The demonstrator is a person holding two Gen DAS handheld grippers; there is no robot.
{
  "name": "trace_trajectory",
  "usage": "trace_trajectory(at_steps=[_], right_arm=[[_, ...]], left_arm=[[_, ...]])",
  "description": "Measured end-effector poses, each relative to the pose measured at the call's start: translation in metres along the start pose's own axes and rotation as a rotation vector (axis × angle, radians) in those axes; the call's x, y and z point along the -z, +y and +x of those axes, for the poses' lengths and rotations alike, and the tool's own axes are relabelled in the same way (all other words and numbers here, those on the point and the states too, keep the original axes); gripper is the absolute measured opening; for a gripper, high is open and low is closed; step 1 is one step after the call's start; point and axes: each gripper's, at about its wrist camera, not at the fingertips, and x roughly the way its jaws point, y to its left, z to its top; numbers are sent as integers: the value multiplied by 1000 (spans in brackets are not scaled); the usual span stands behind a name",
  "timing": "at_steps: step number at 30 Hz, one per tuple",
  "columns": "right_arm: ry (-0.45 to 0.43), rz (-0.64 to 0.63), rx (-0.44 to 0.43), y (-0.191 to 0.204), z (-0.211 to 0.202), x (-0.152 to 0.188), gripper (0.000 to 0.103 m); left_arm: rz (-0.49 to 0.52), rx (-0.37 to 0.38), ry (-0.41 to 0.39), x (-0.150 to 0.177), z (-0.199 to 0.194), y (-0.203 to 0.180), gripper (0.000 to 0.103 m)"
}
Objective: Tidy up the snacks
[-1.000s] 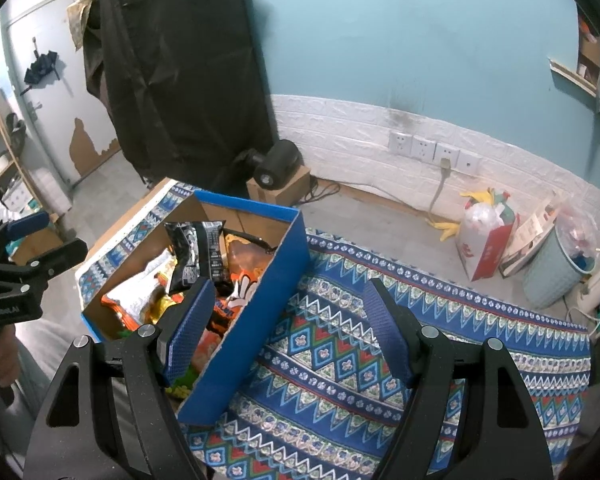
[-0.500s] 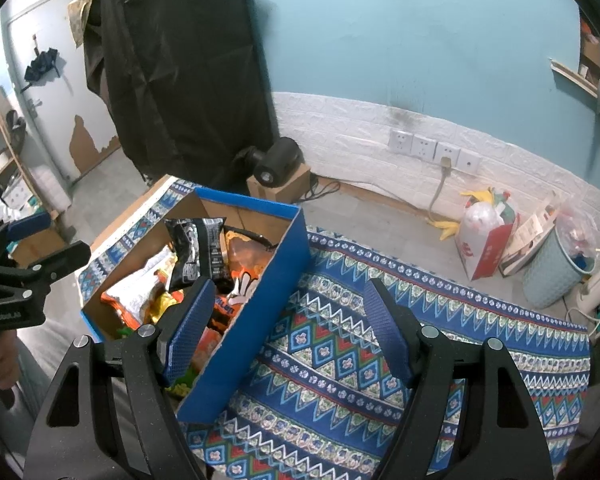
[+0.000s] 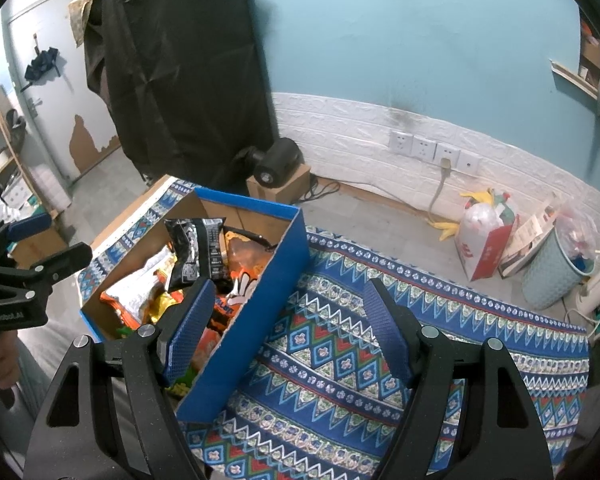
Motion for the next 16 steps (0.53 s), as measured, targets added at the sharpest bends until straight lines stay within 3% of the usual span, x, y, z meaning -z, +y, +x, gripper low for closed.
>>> trace_trajectory(at_steps=[16], right_arm=[[3,0,-1,0,1,-1,75]], left_arm=[[10,18,14,2,3,-3,102]])
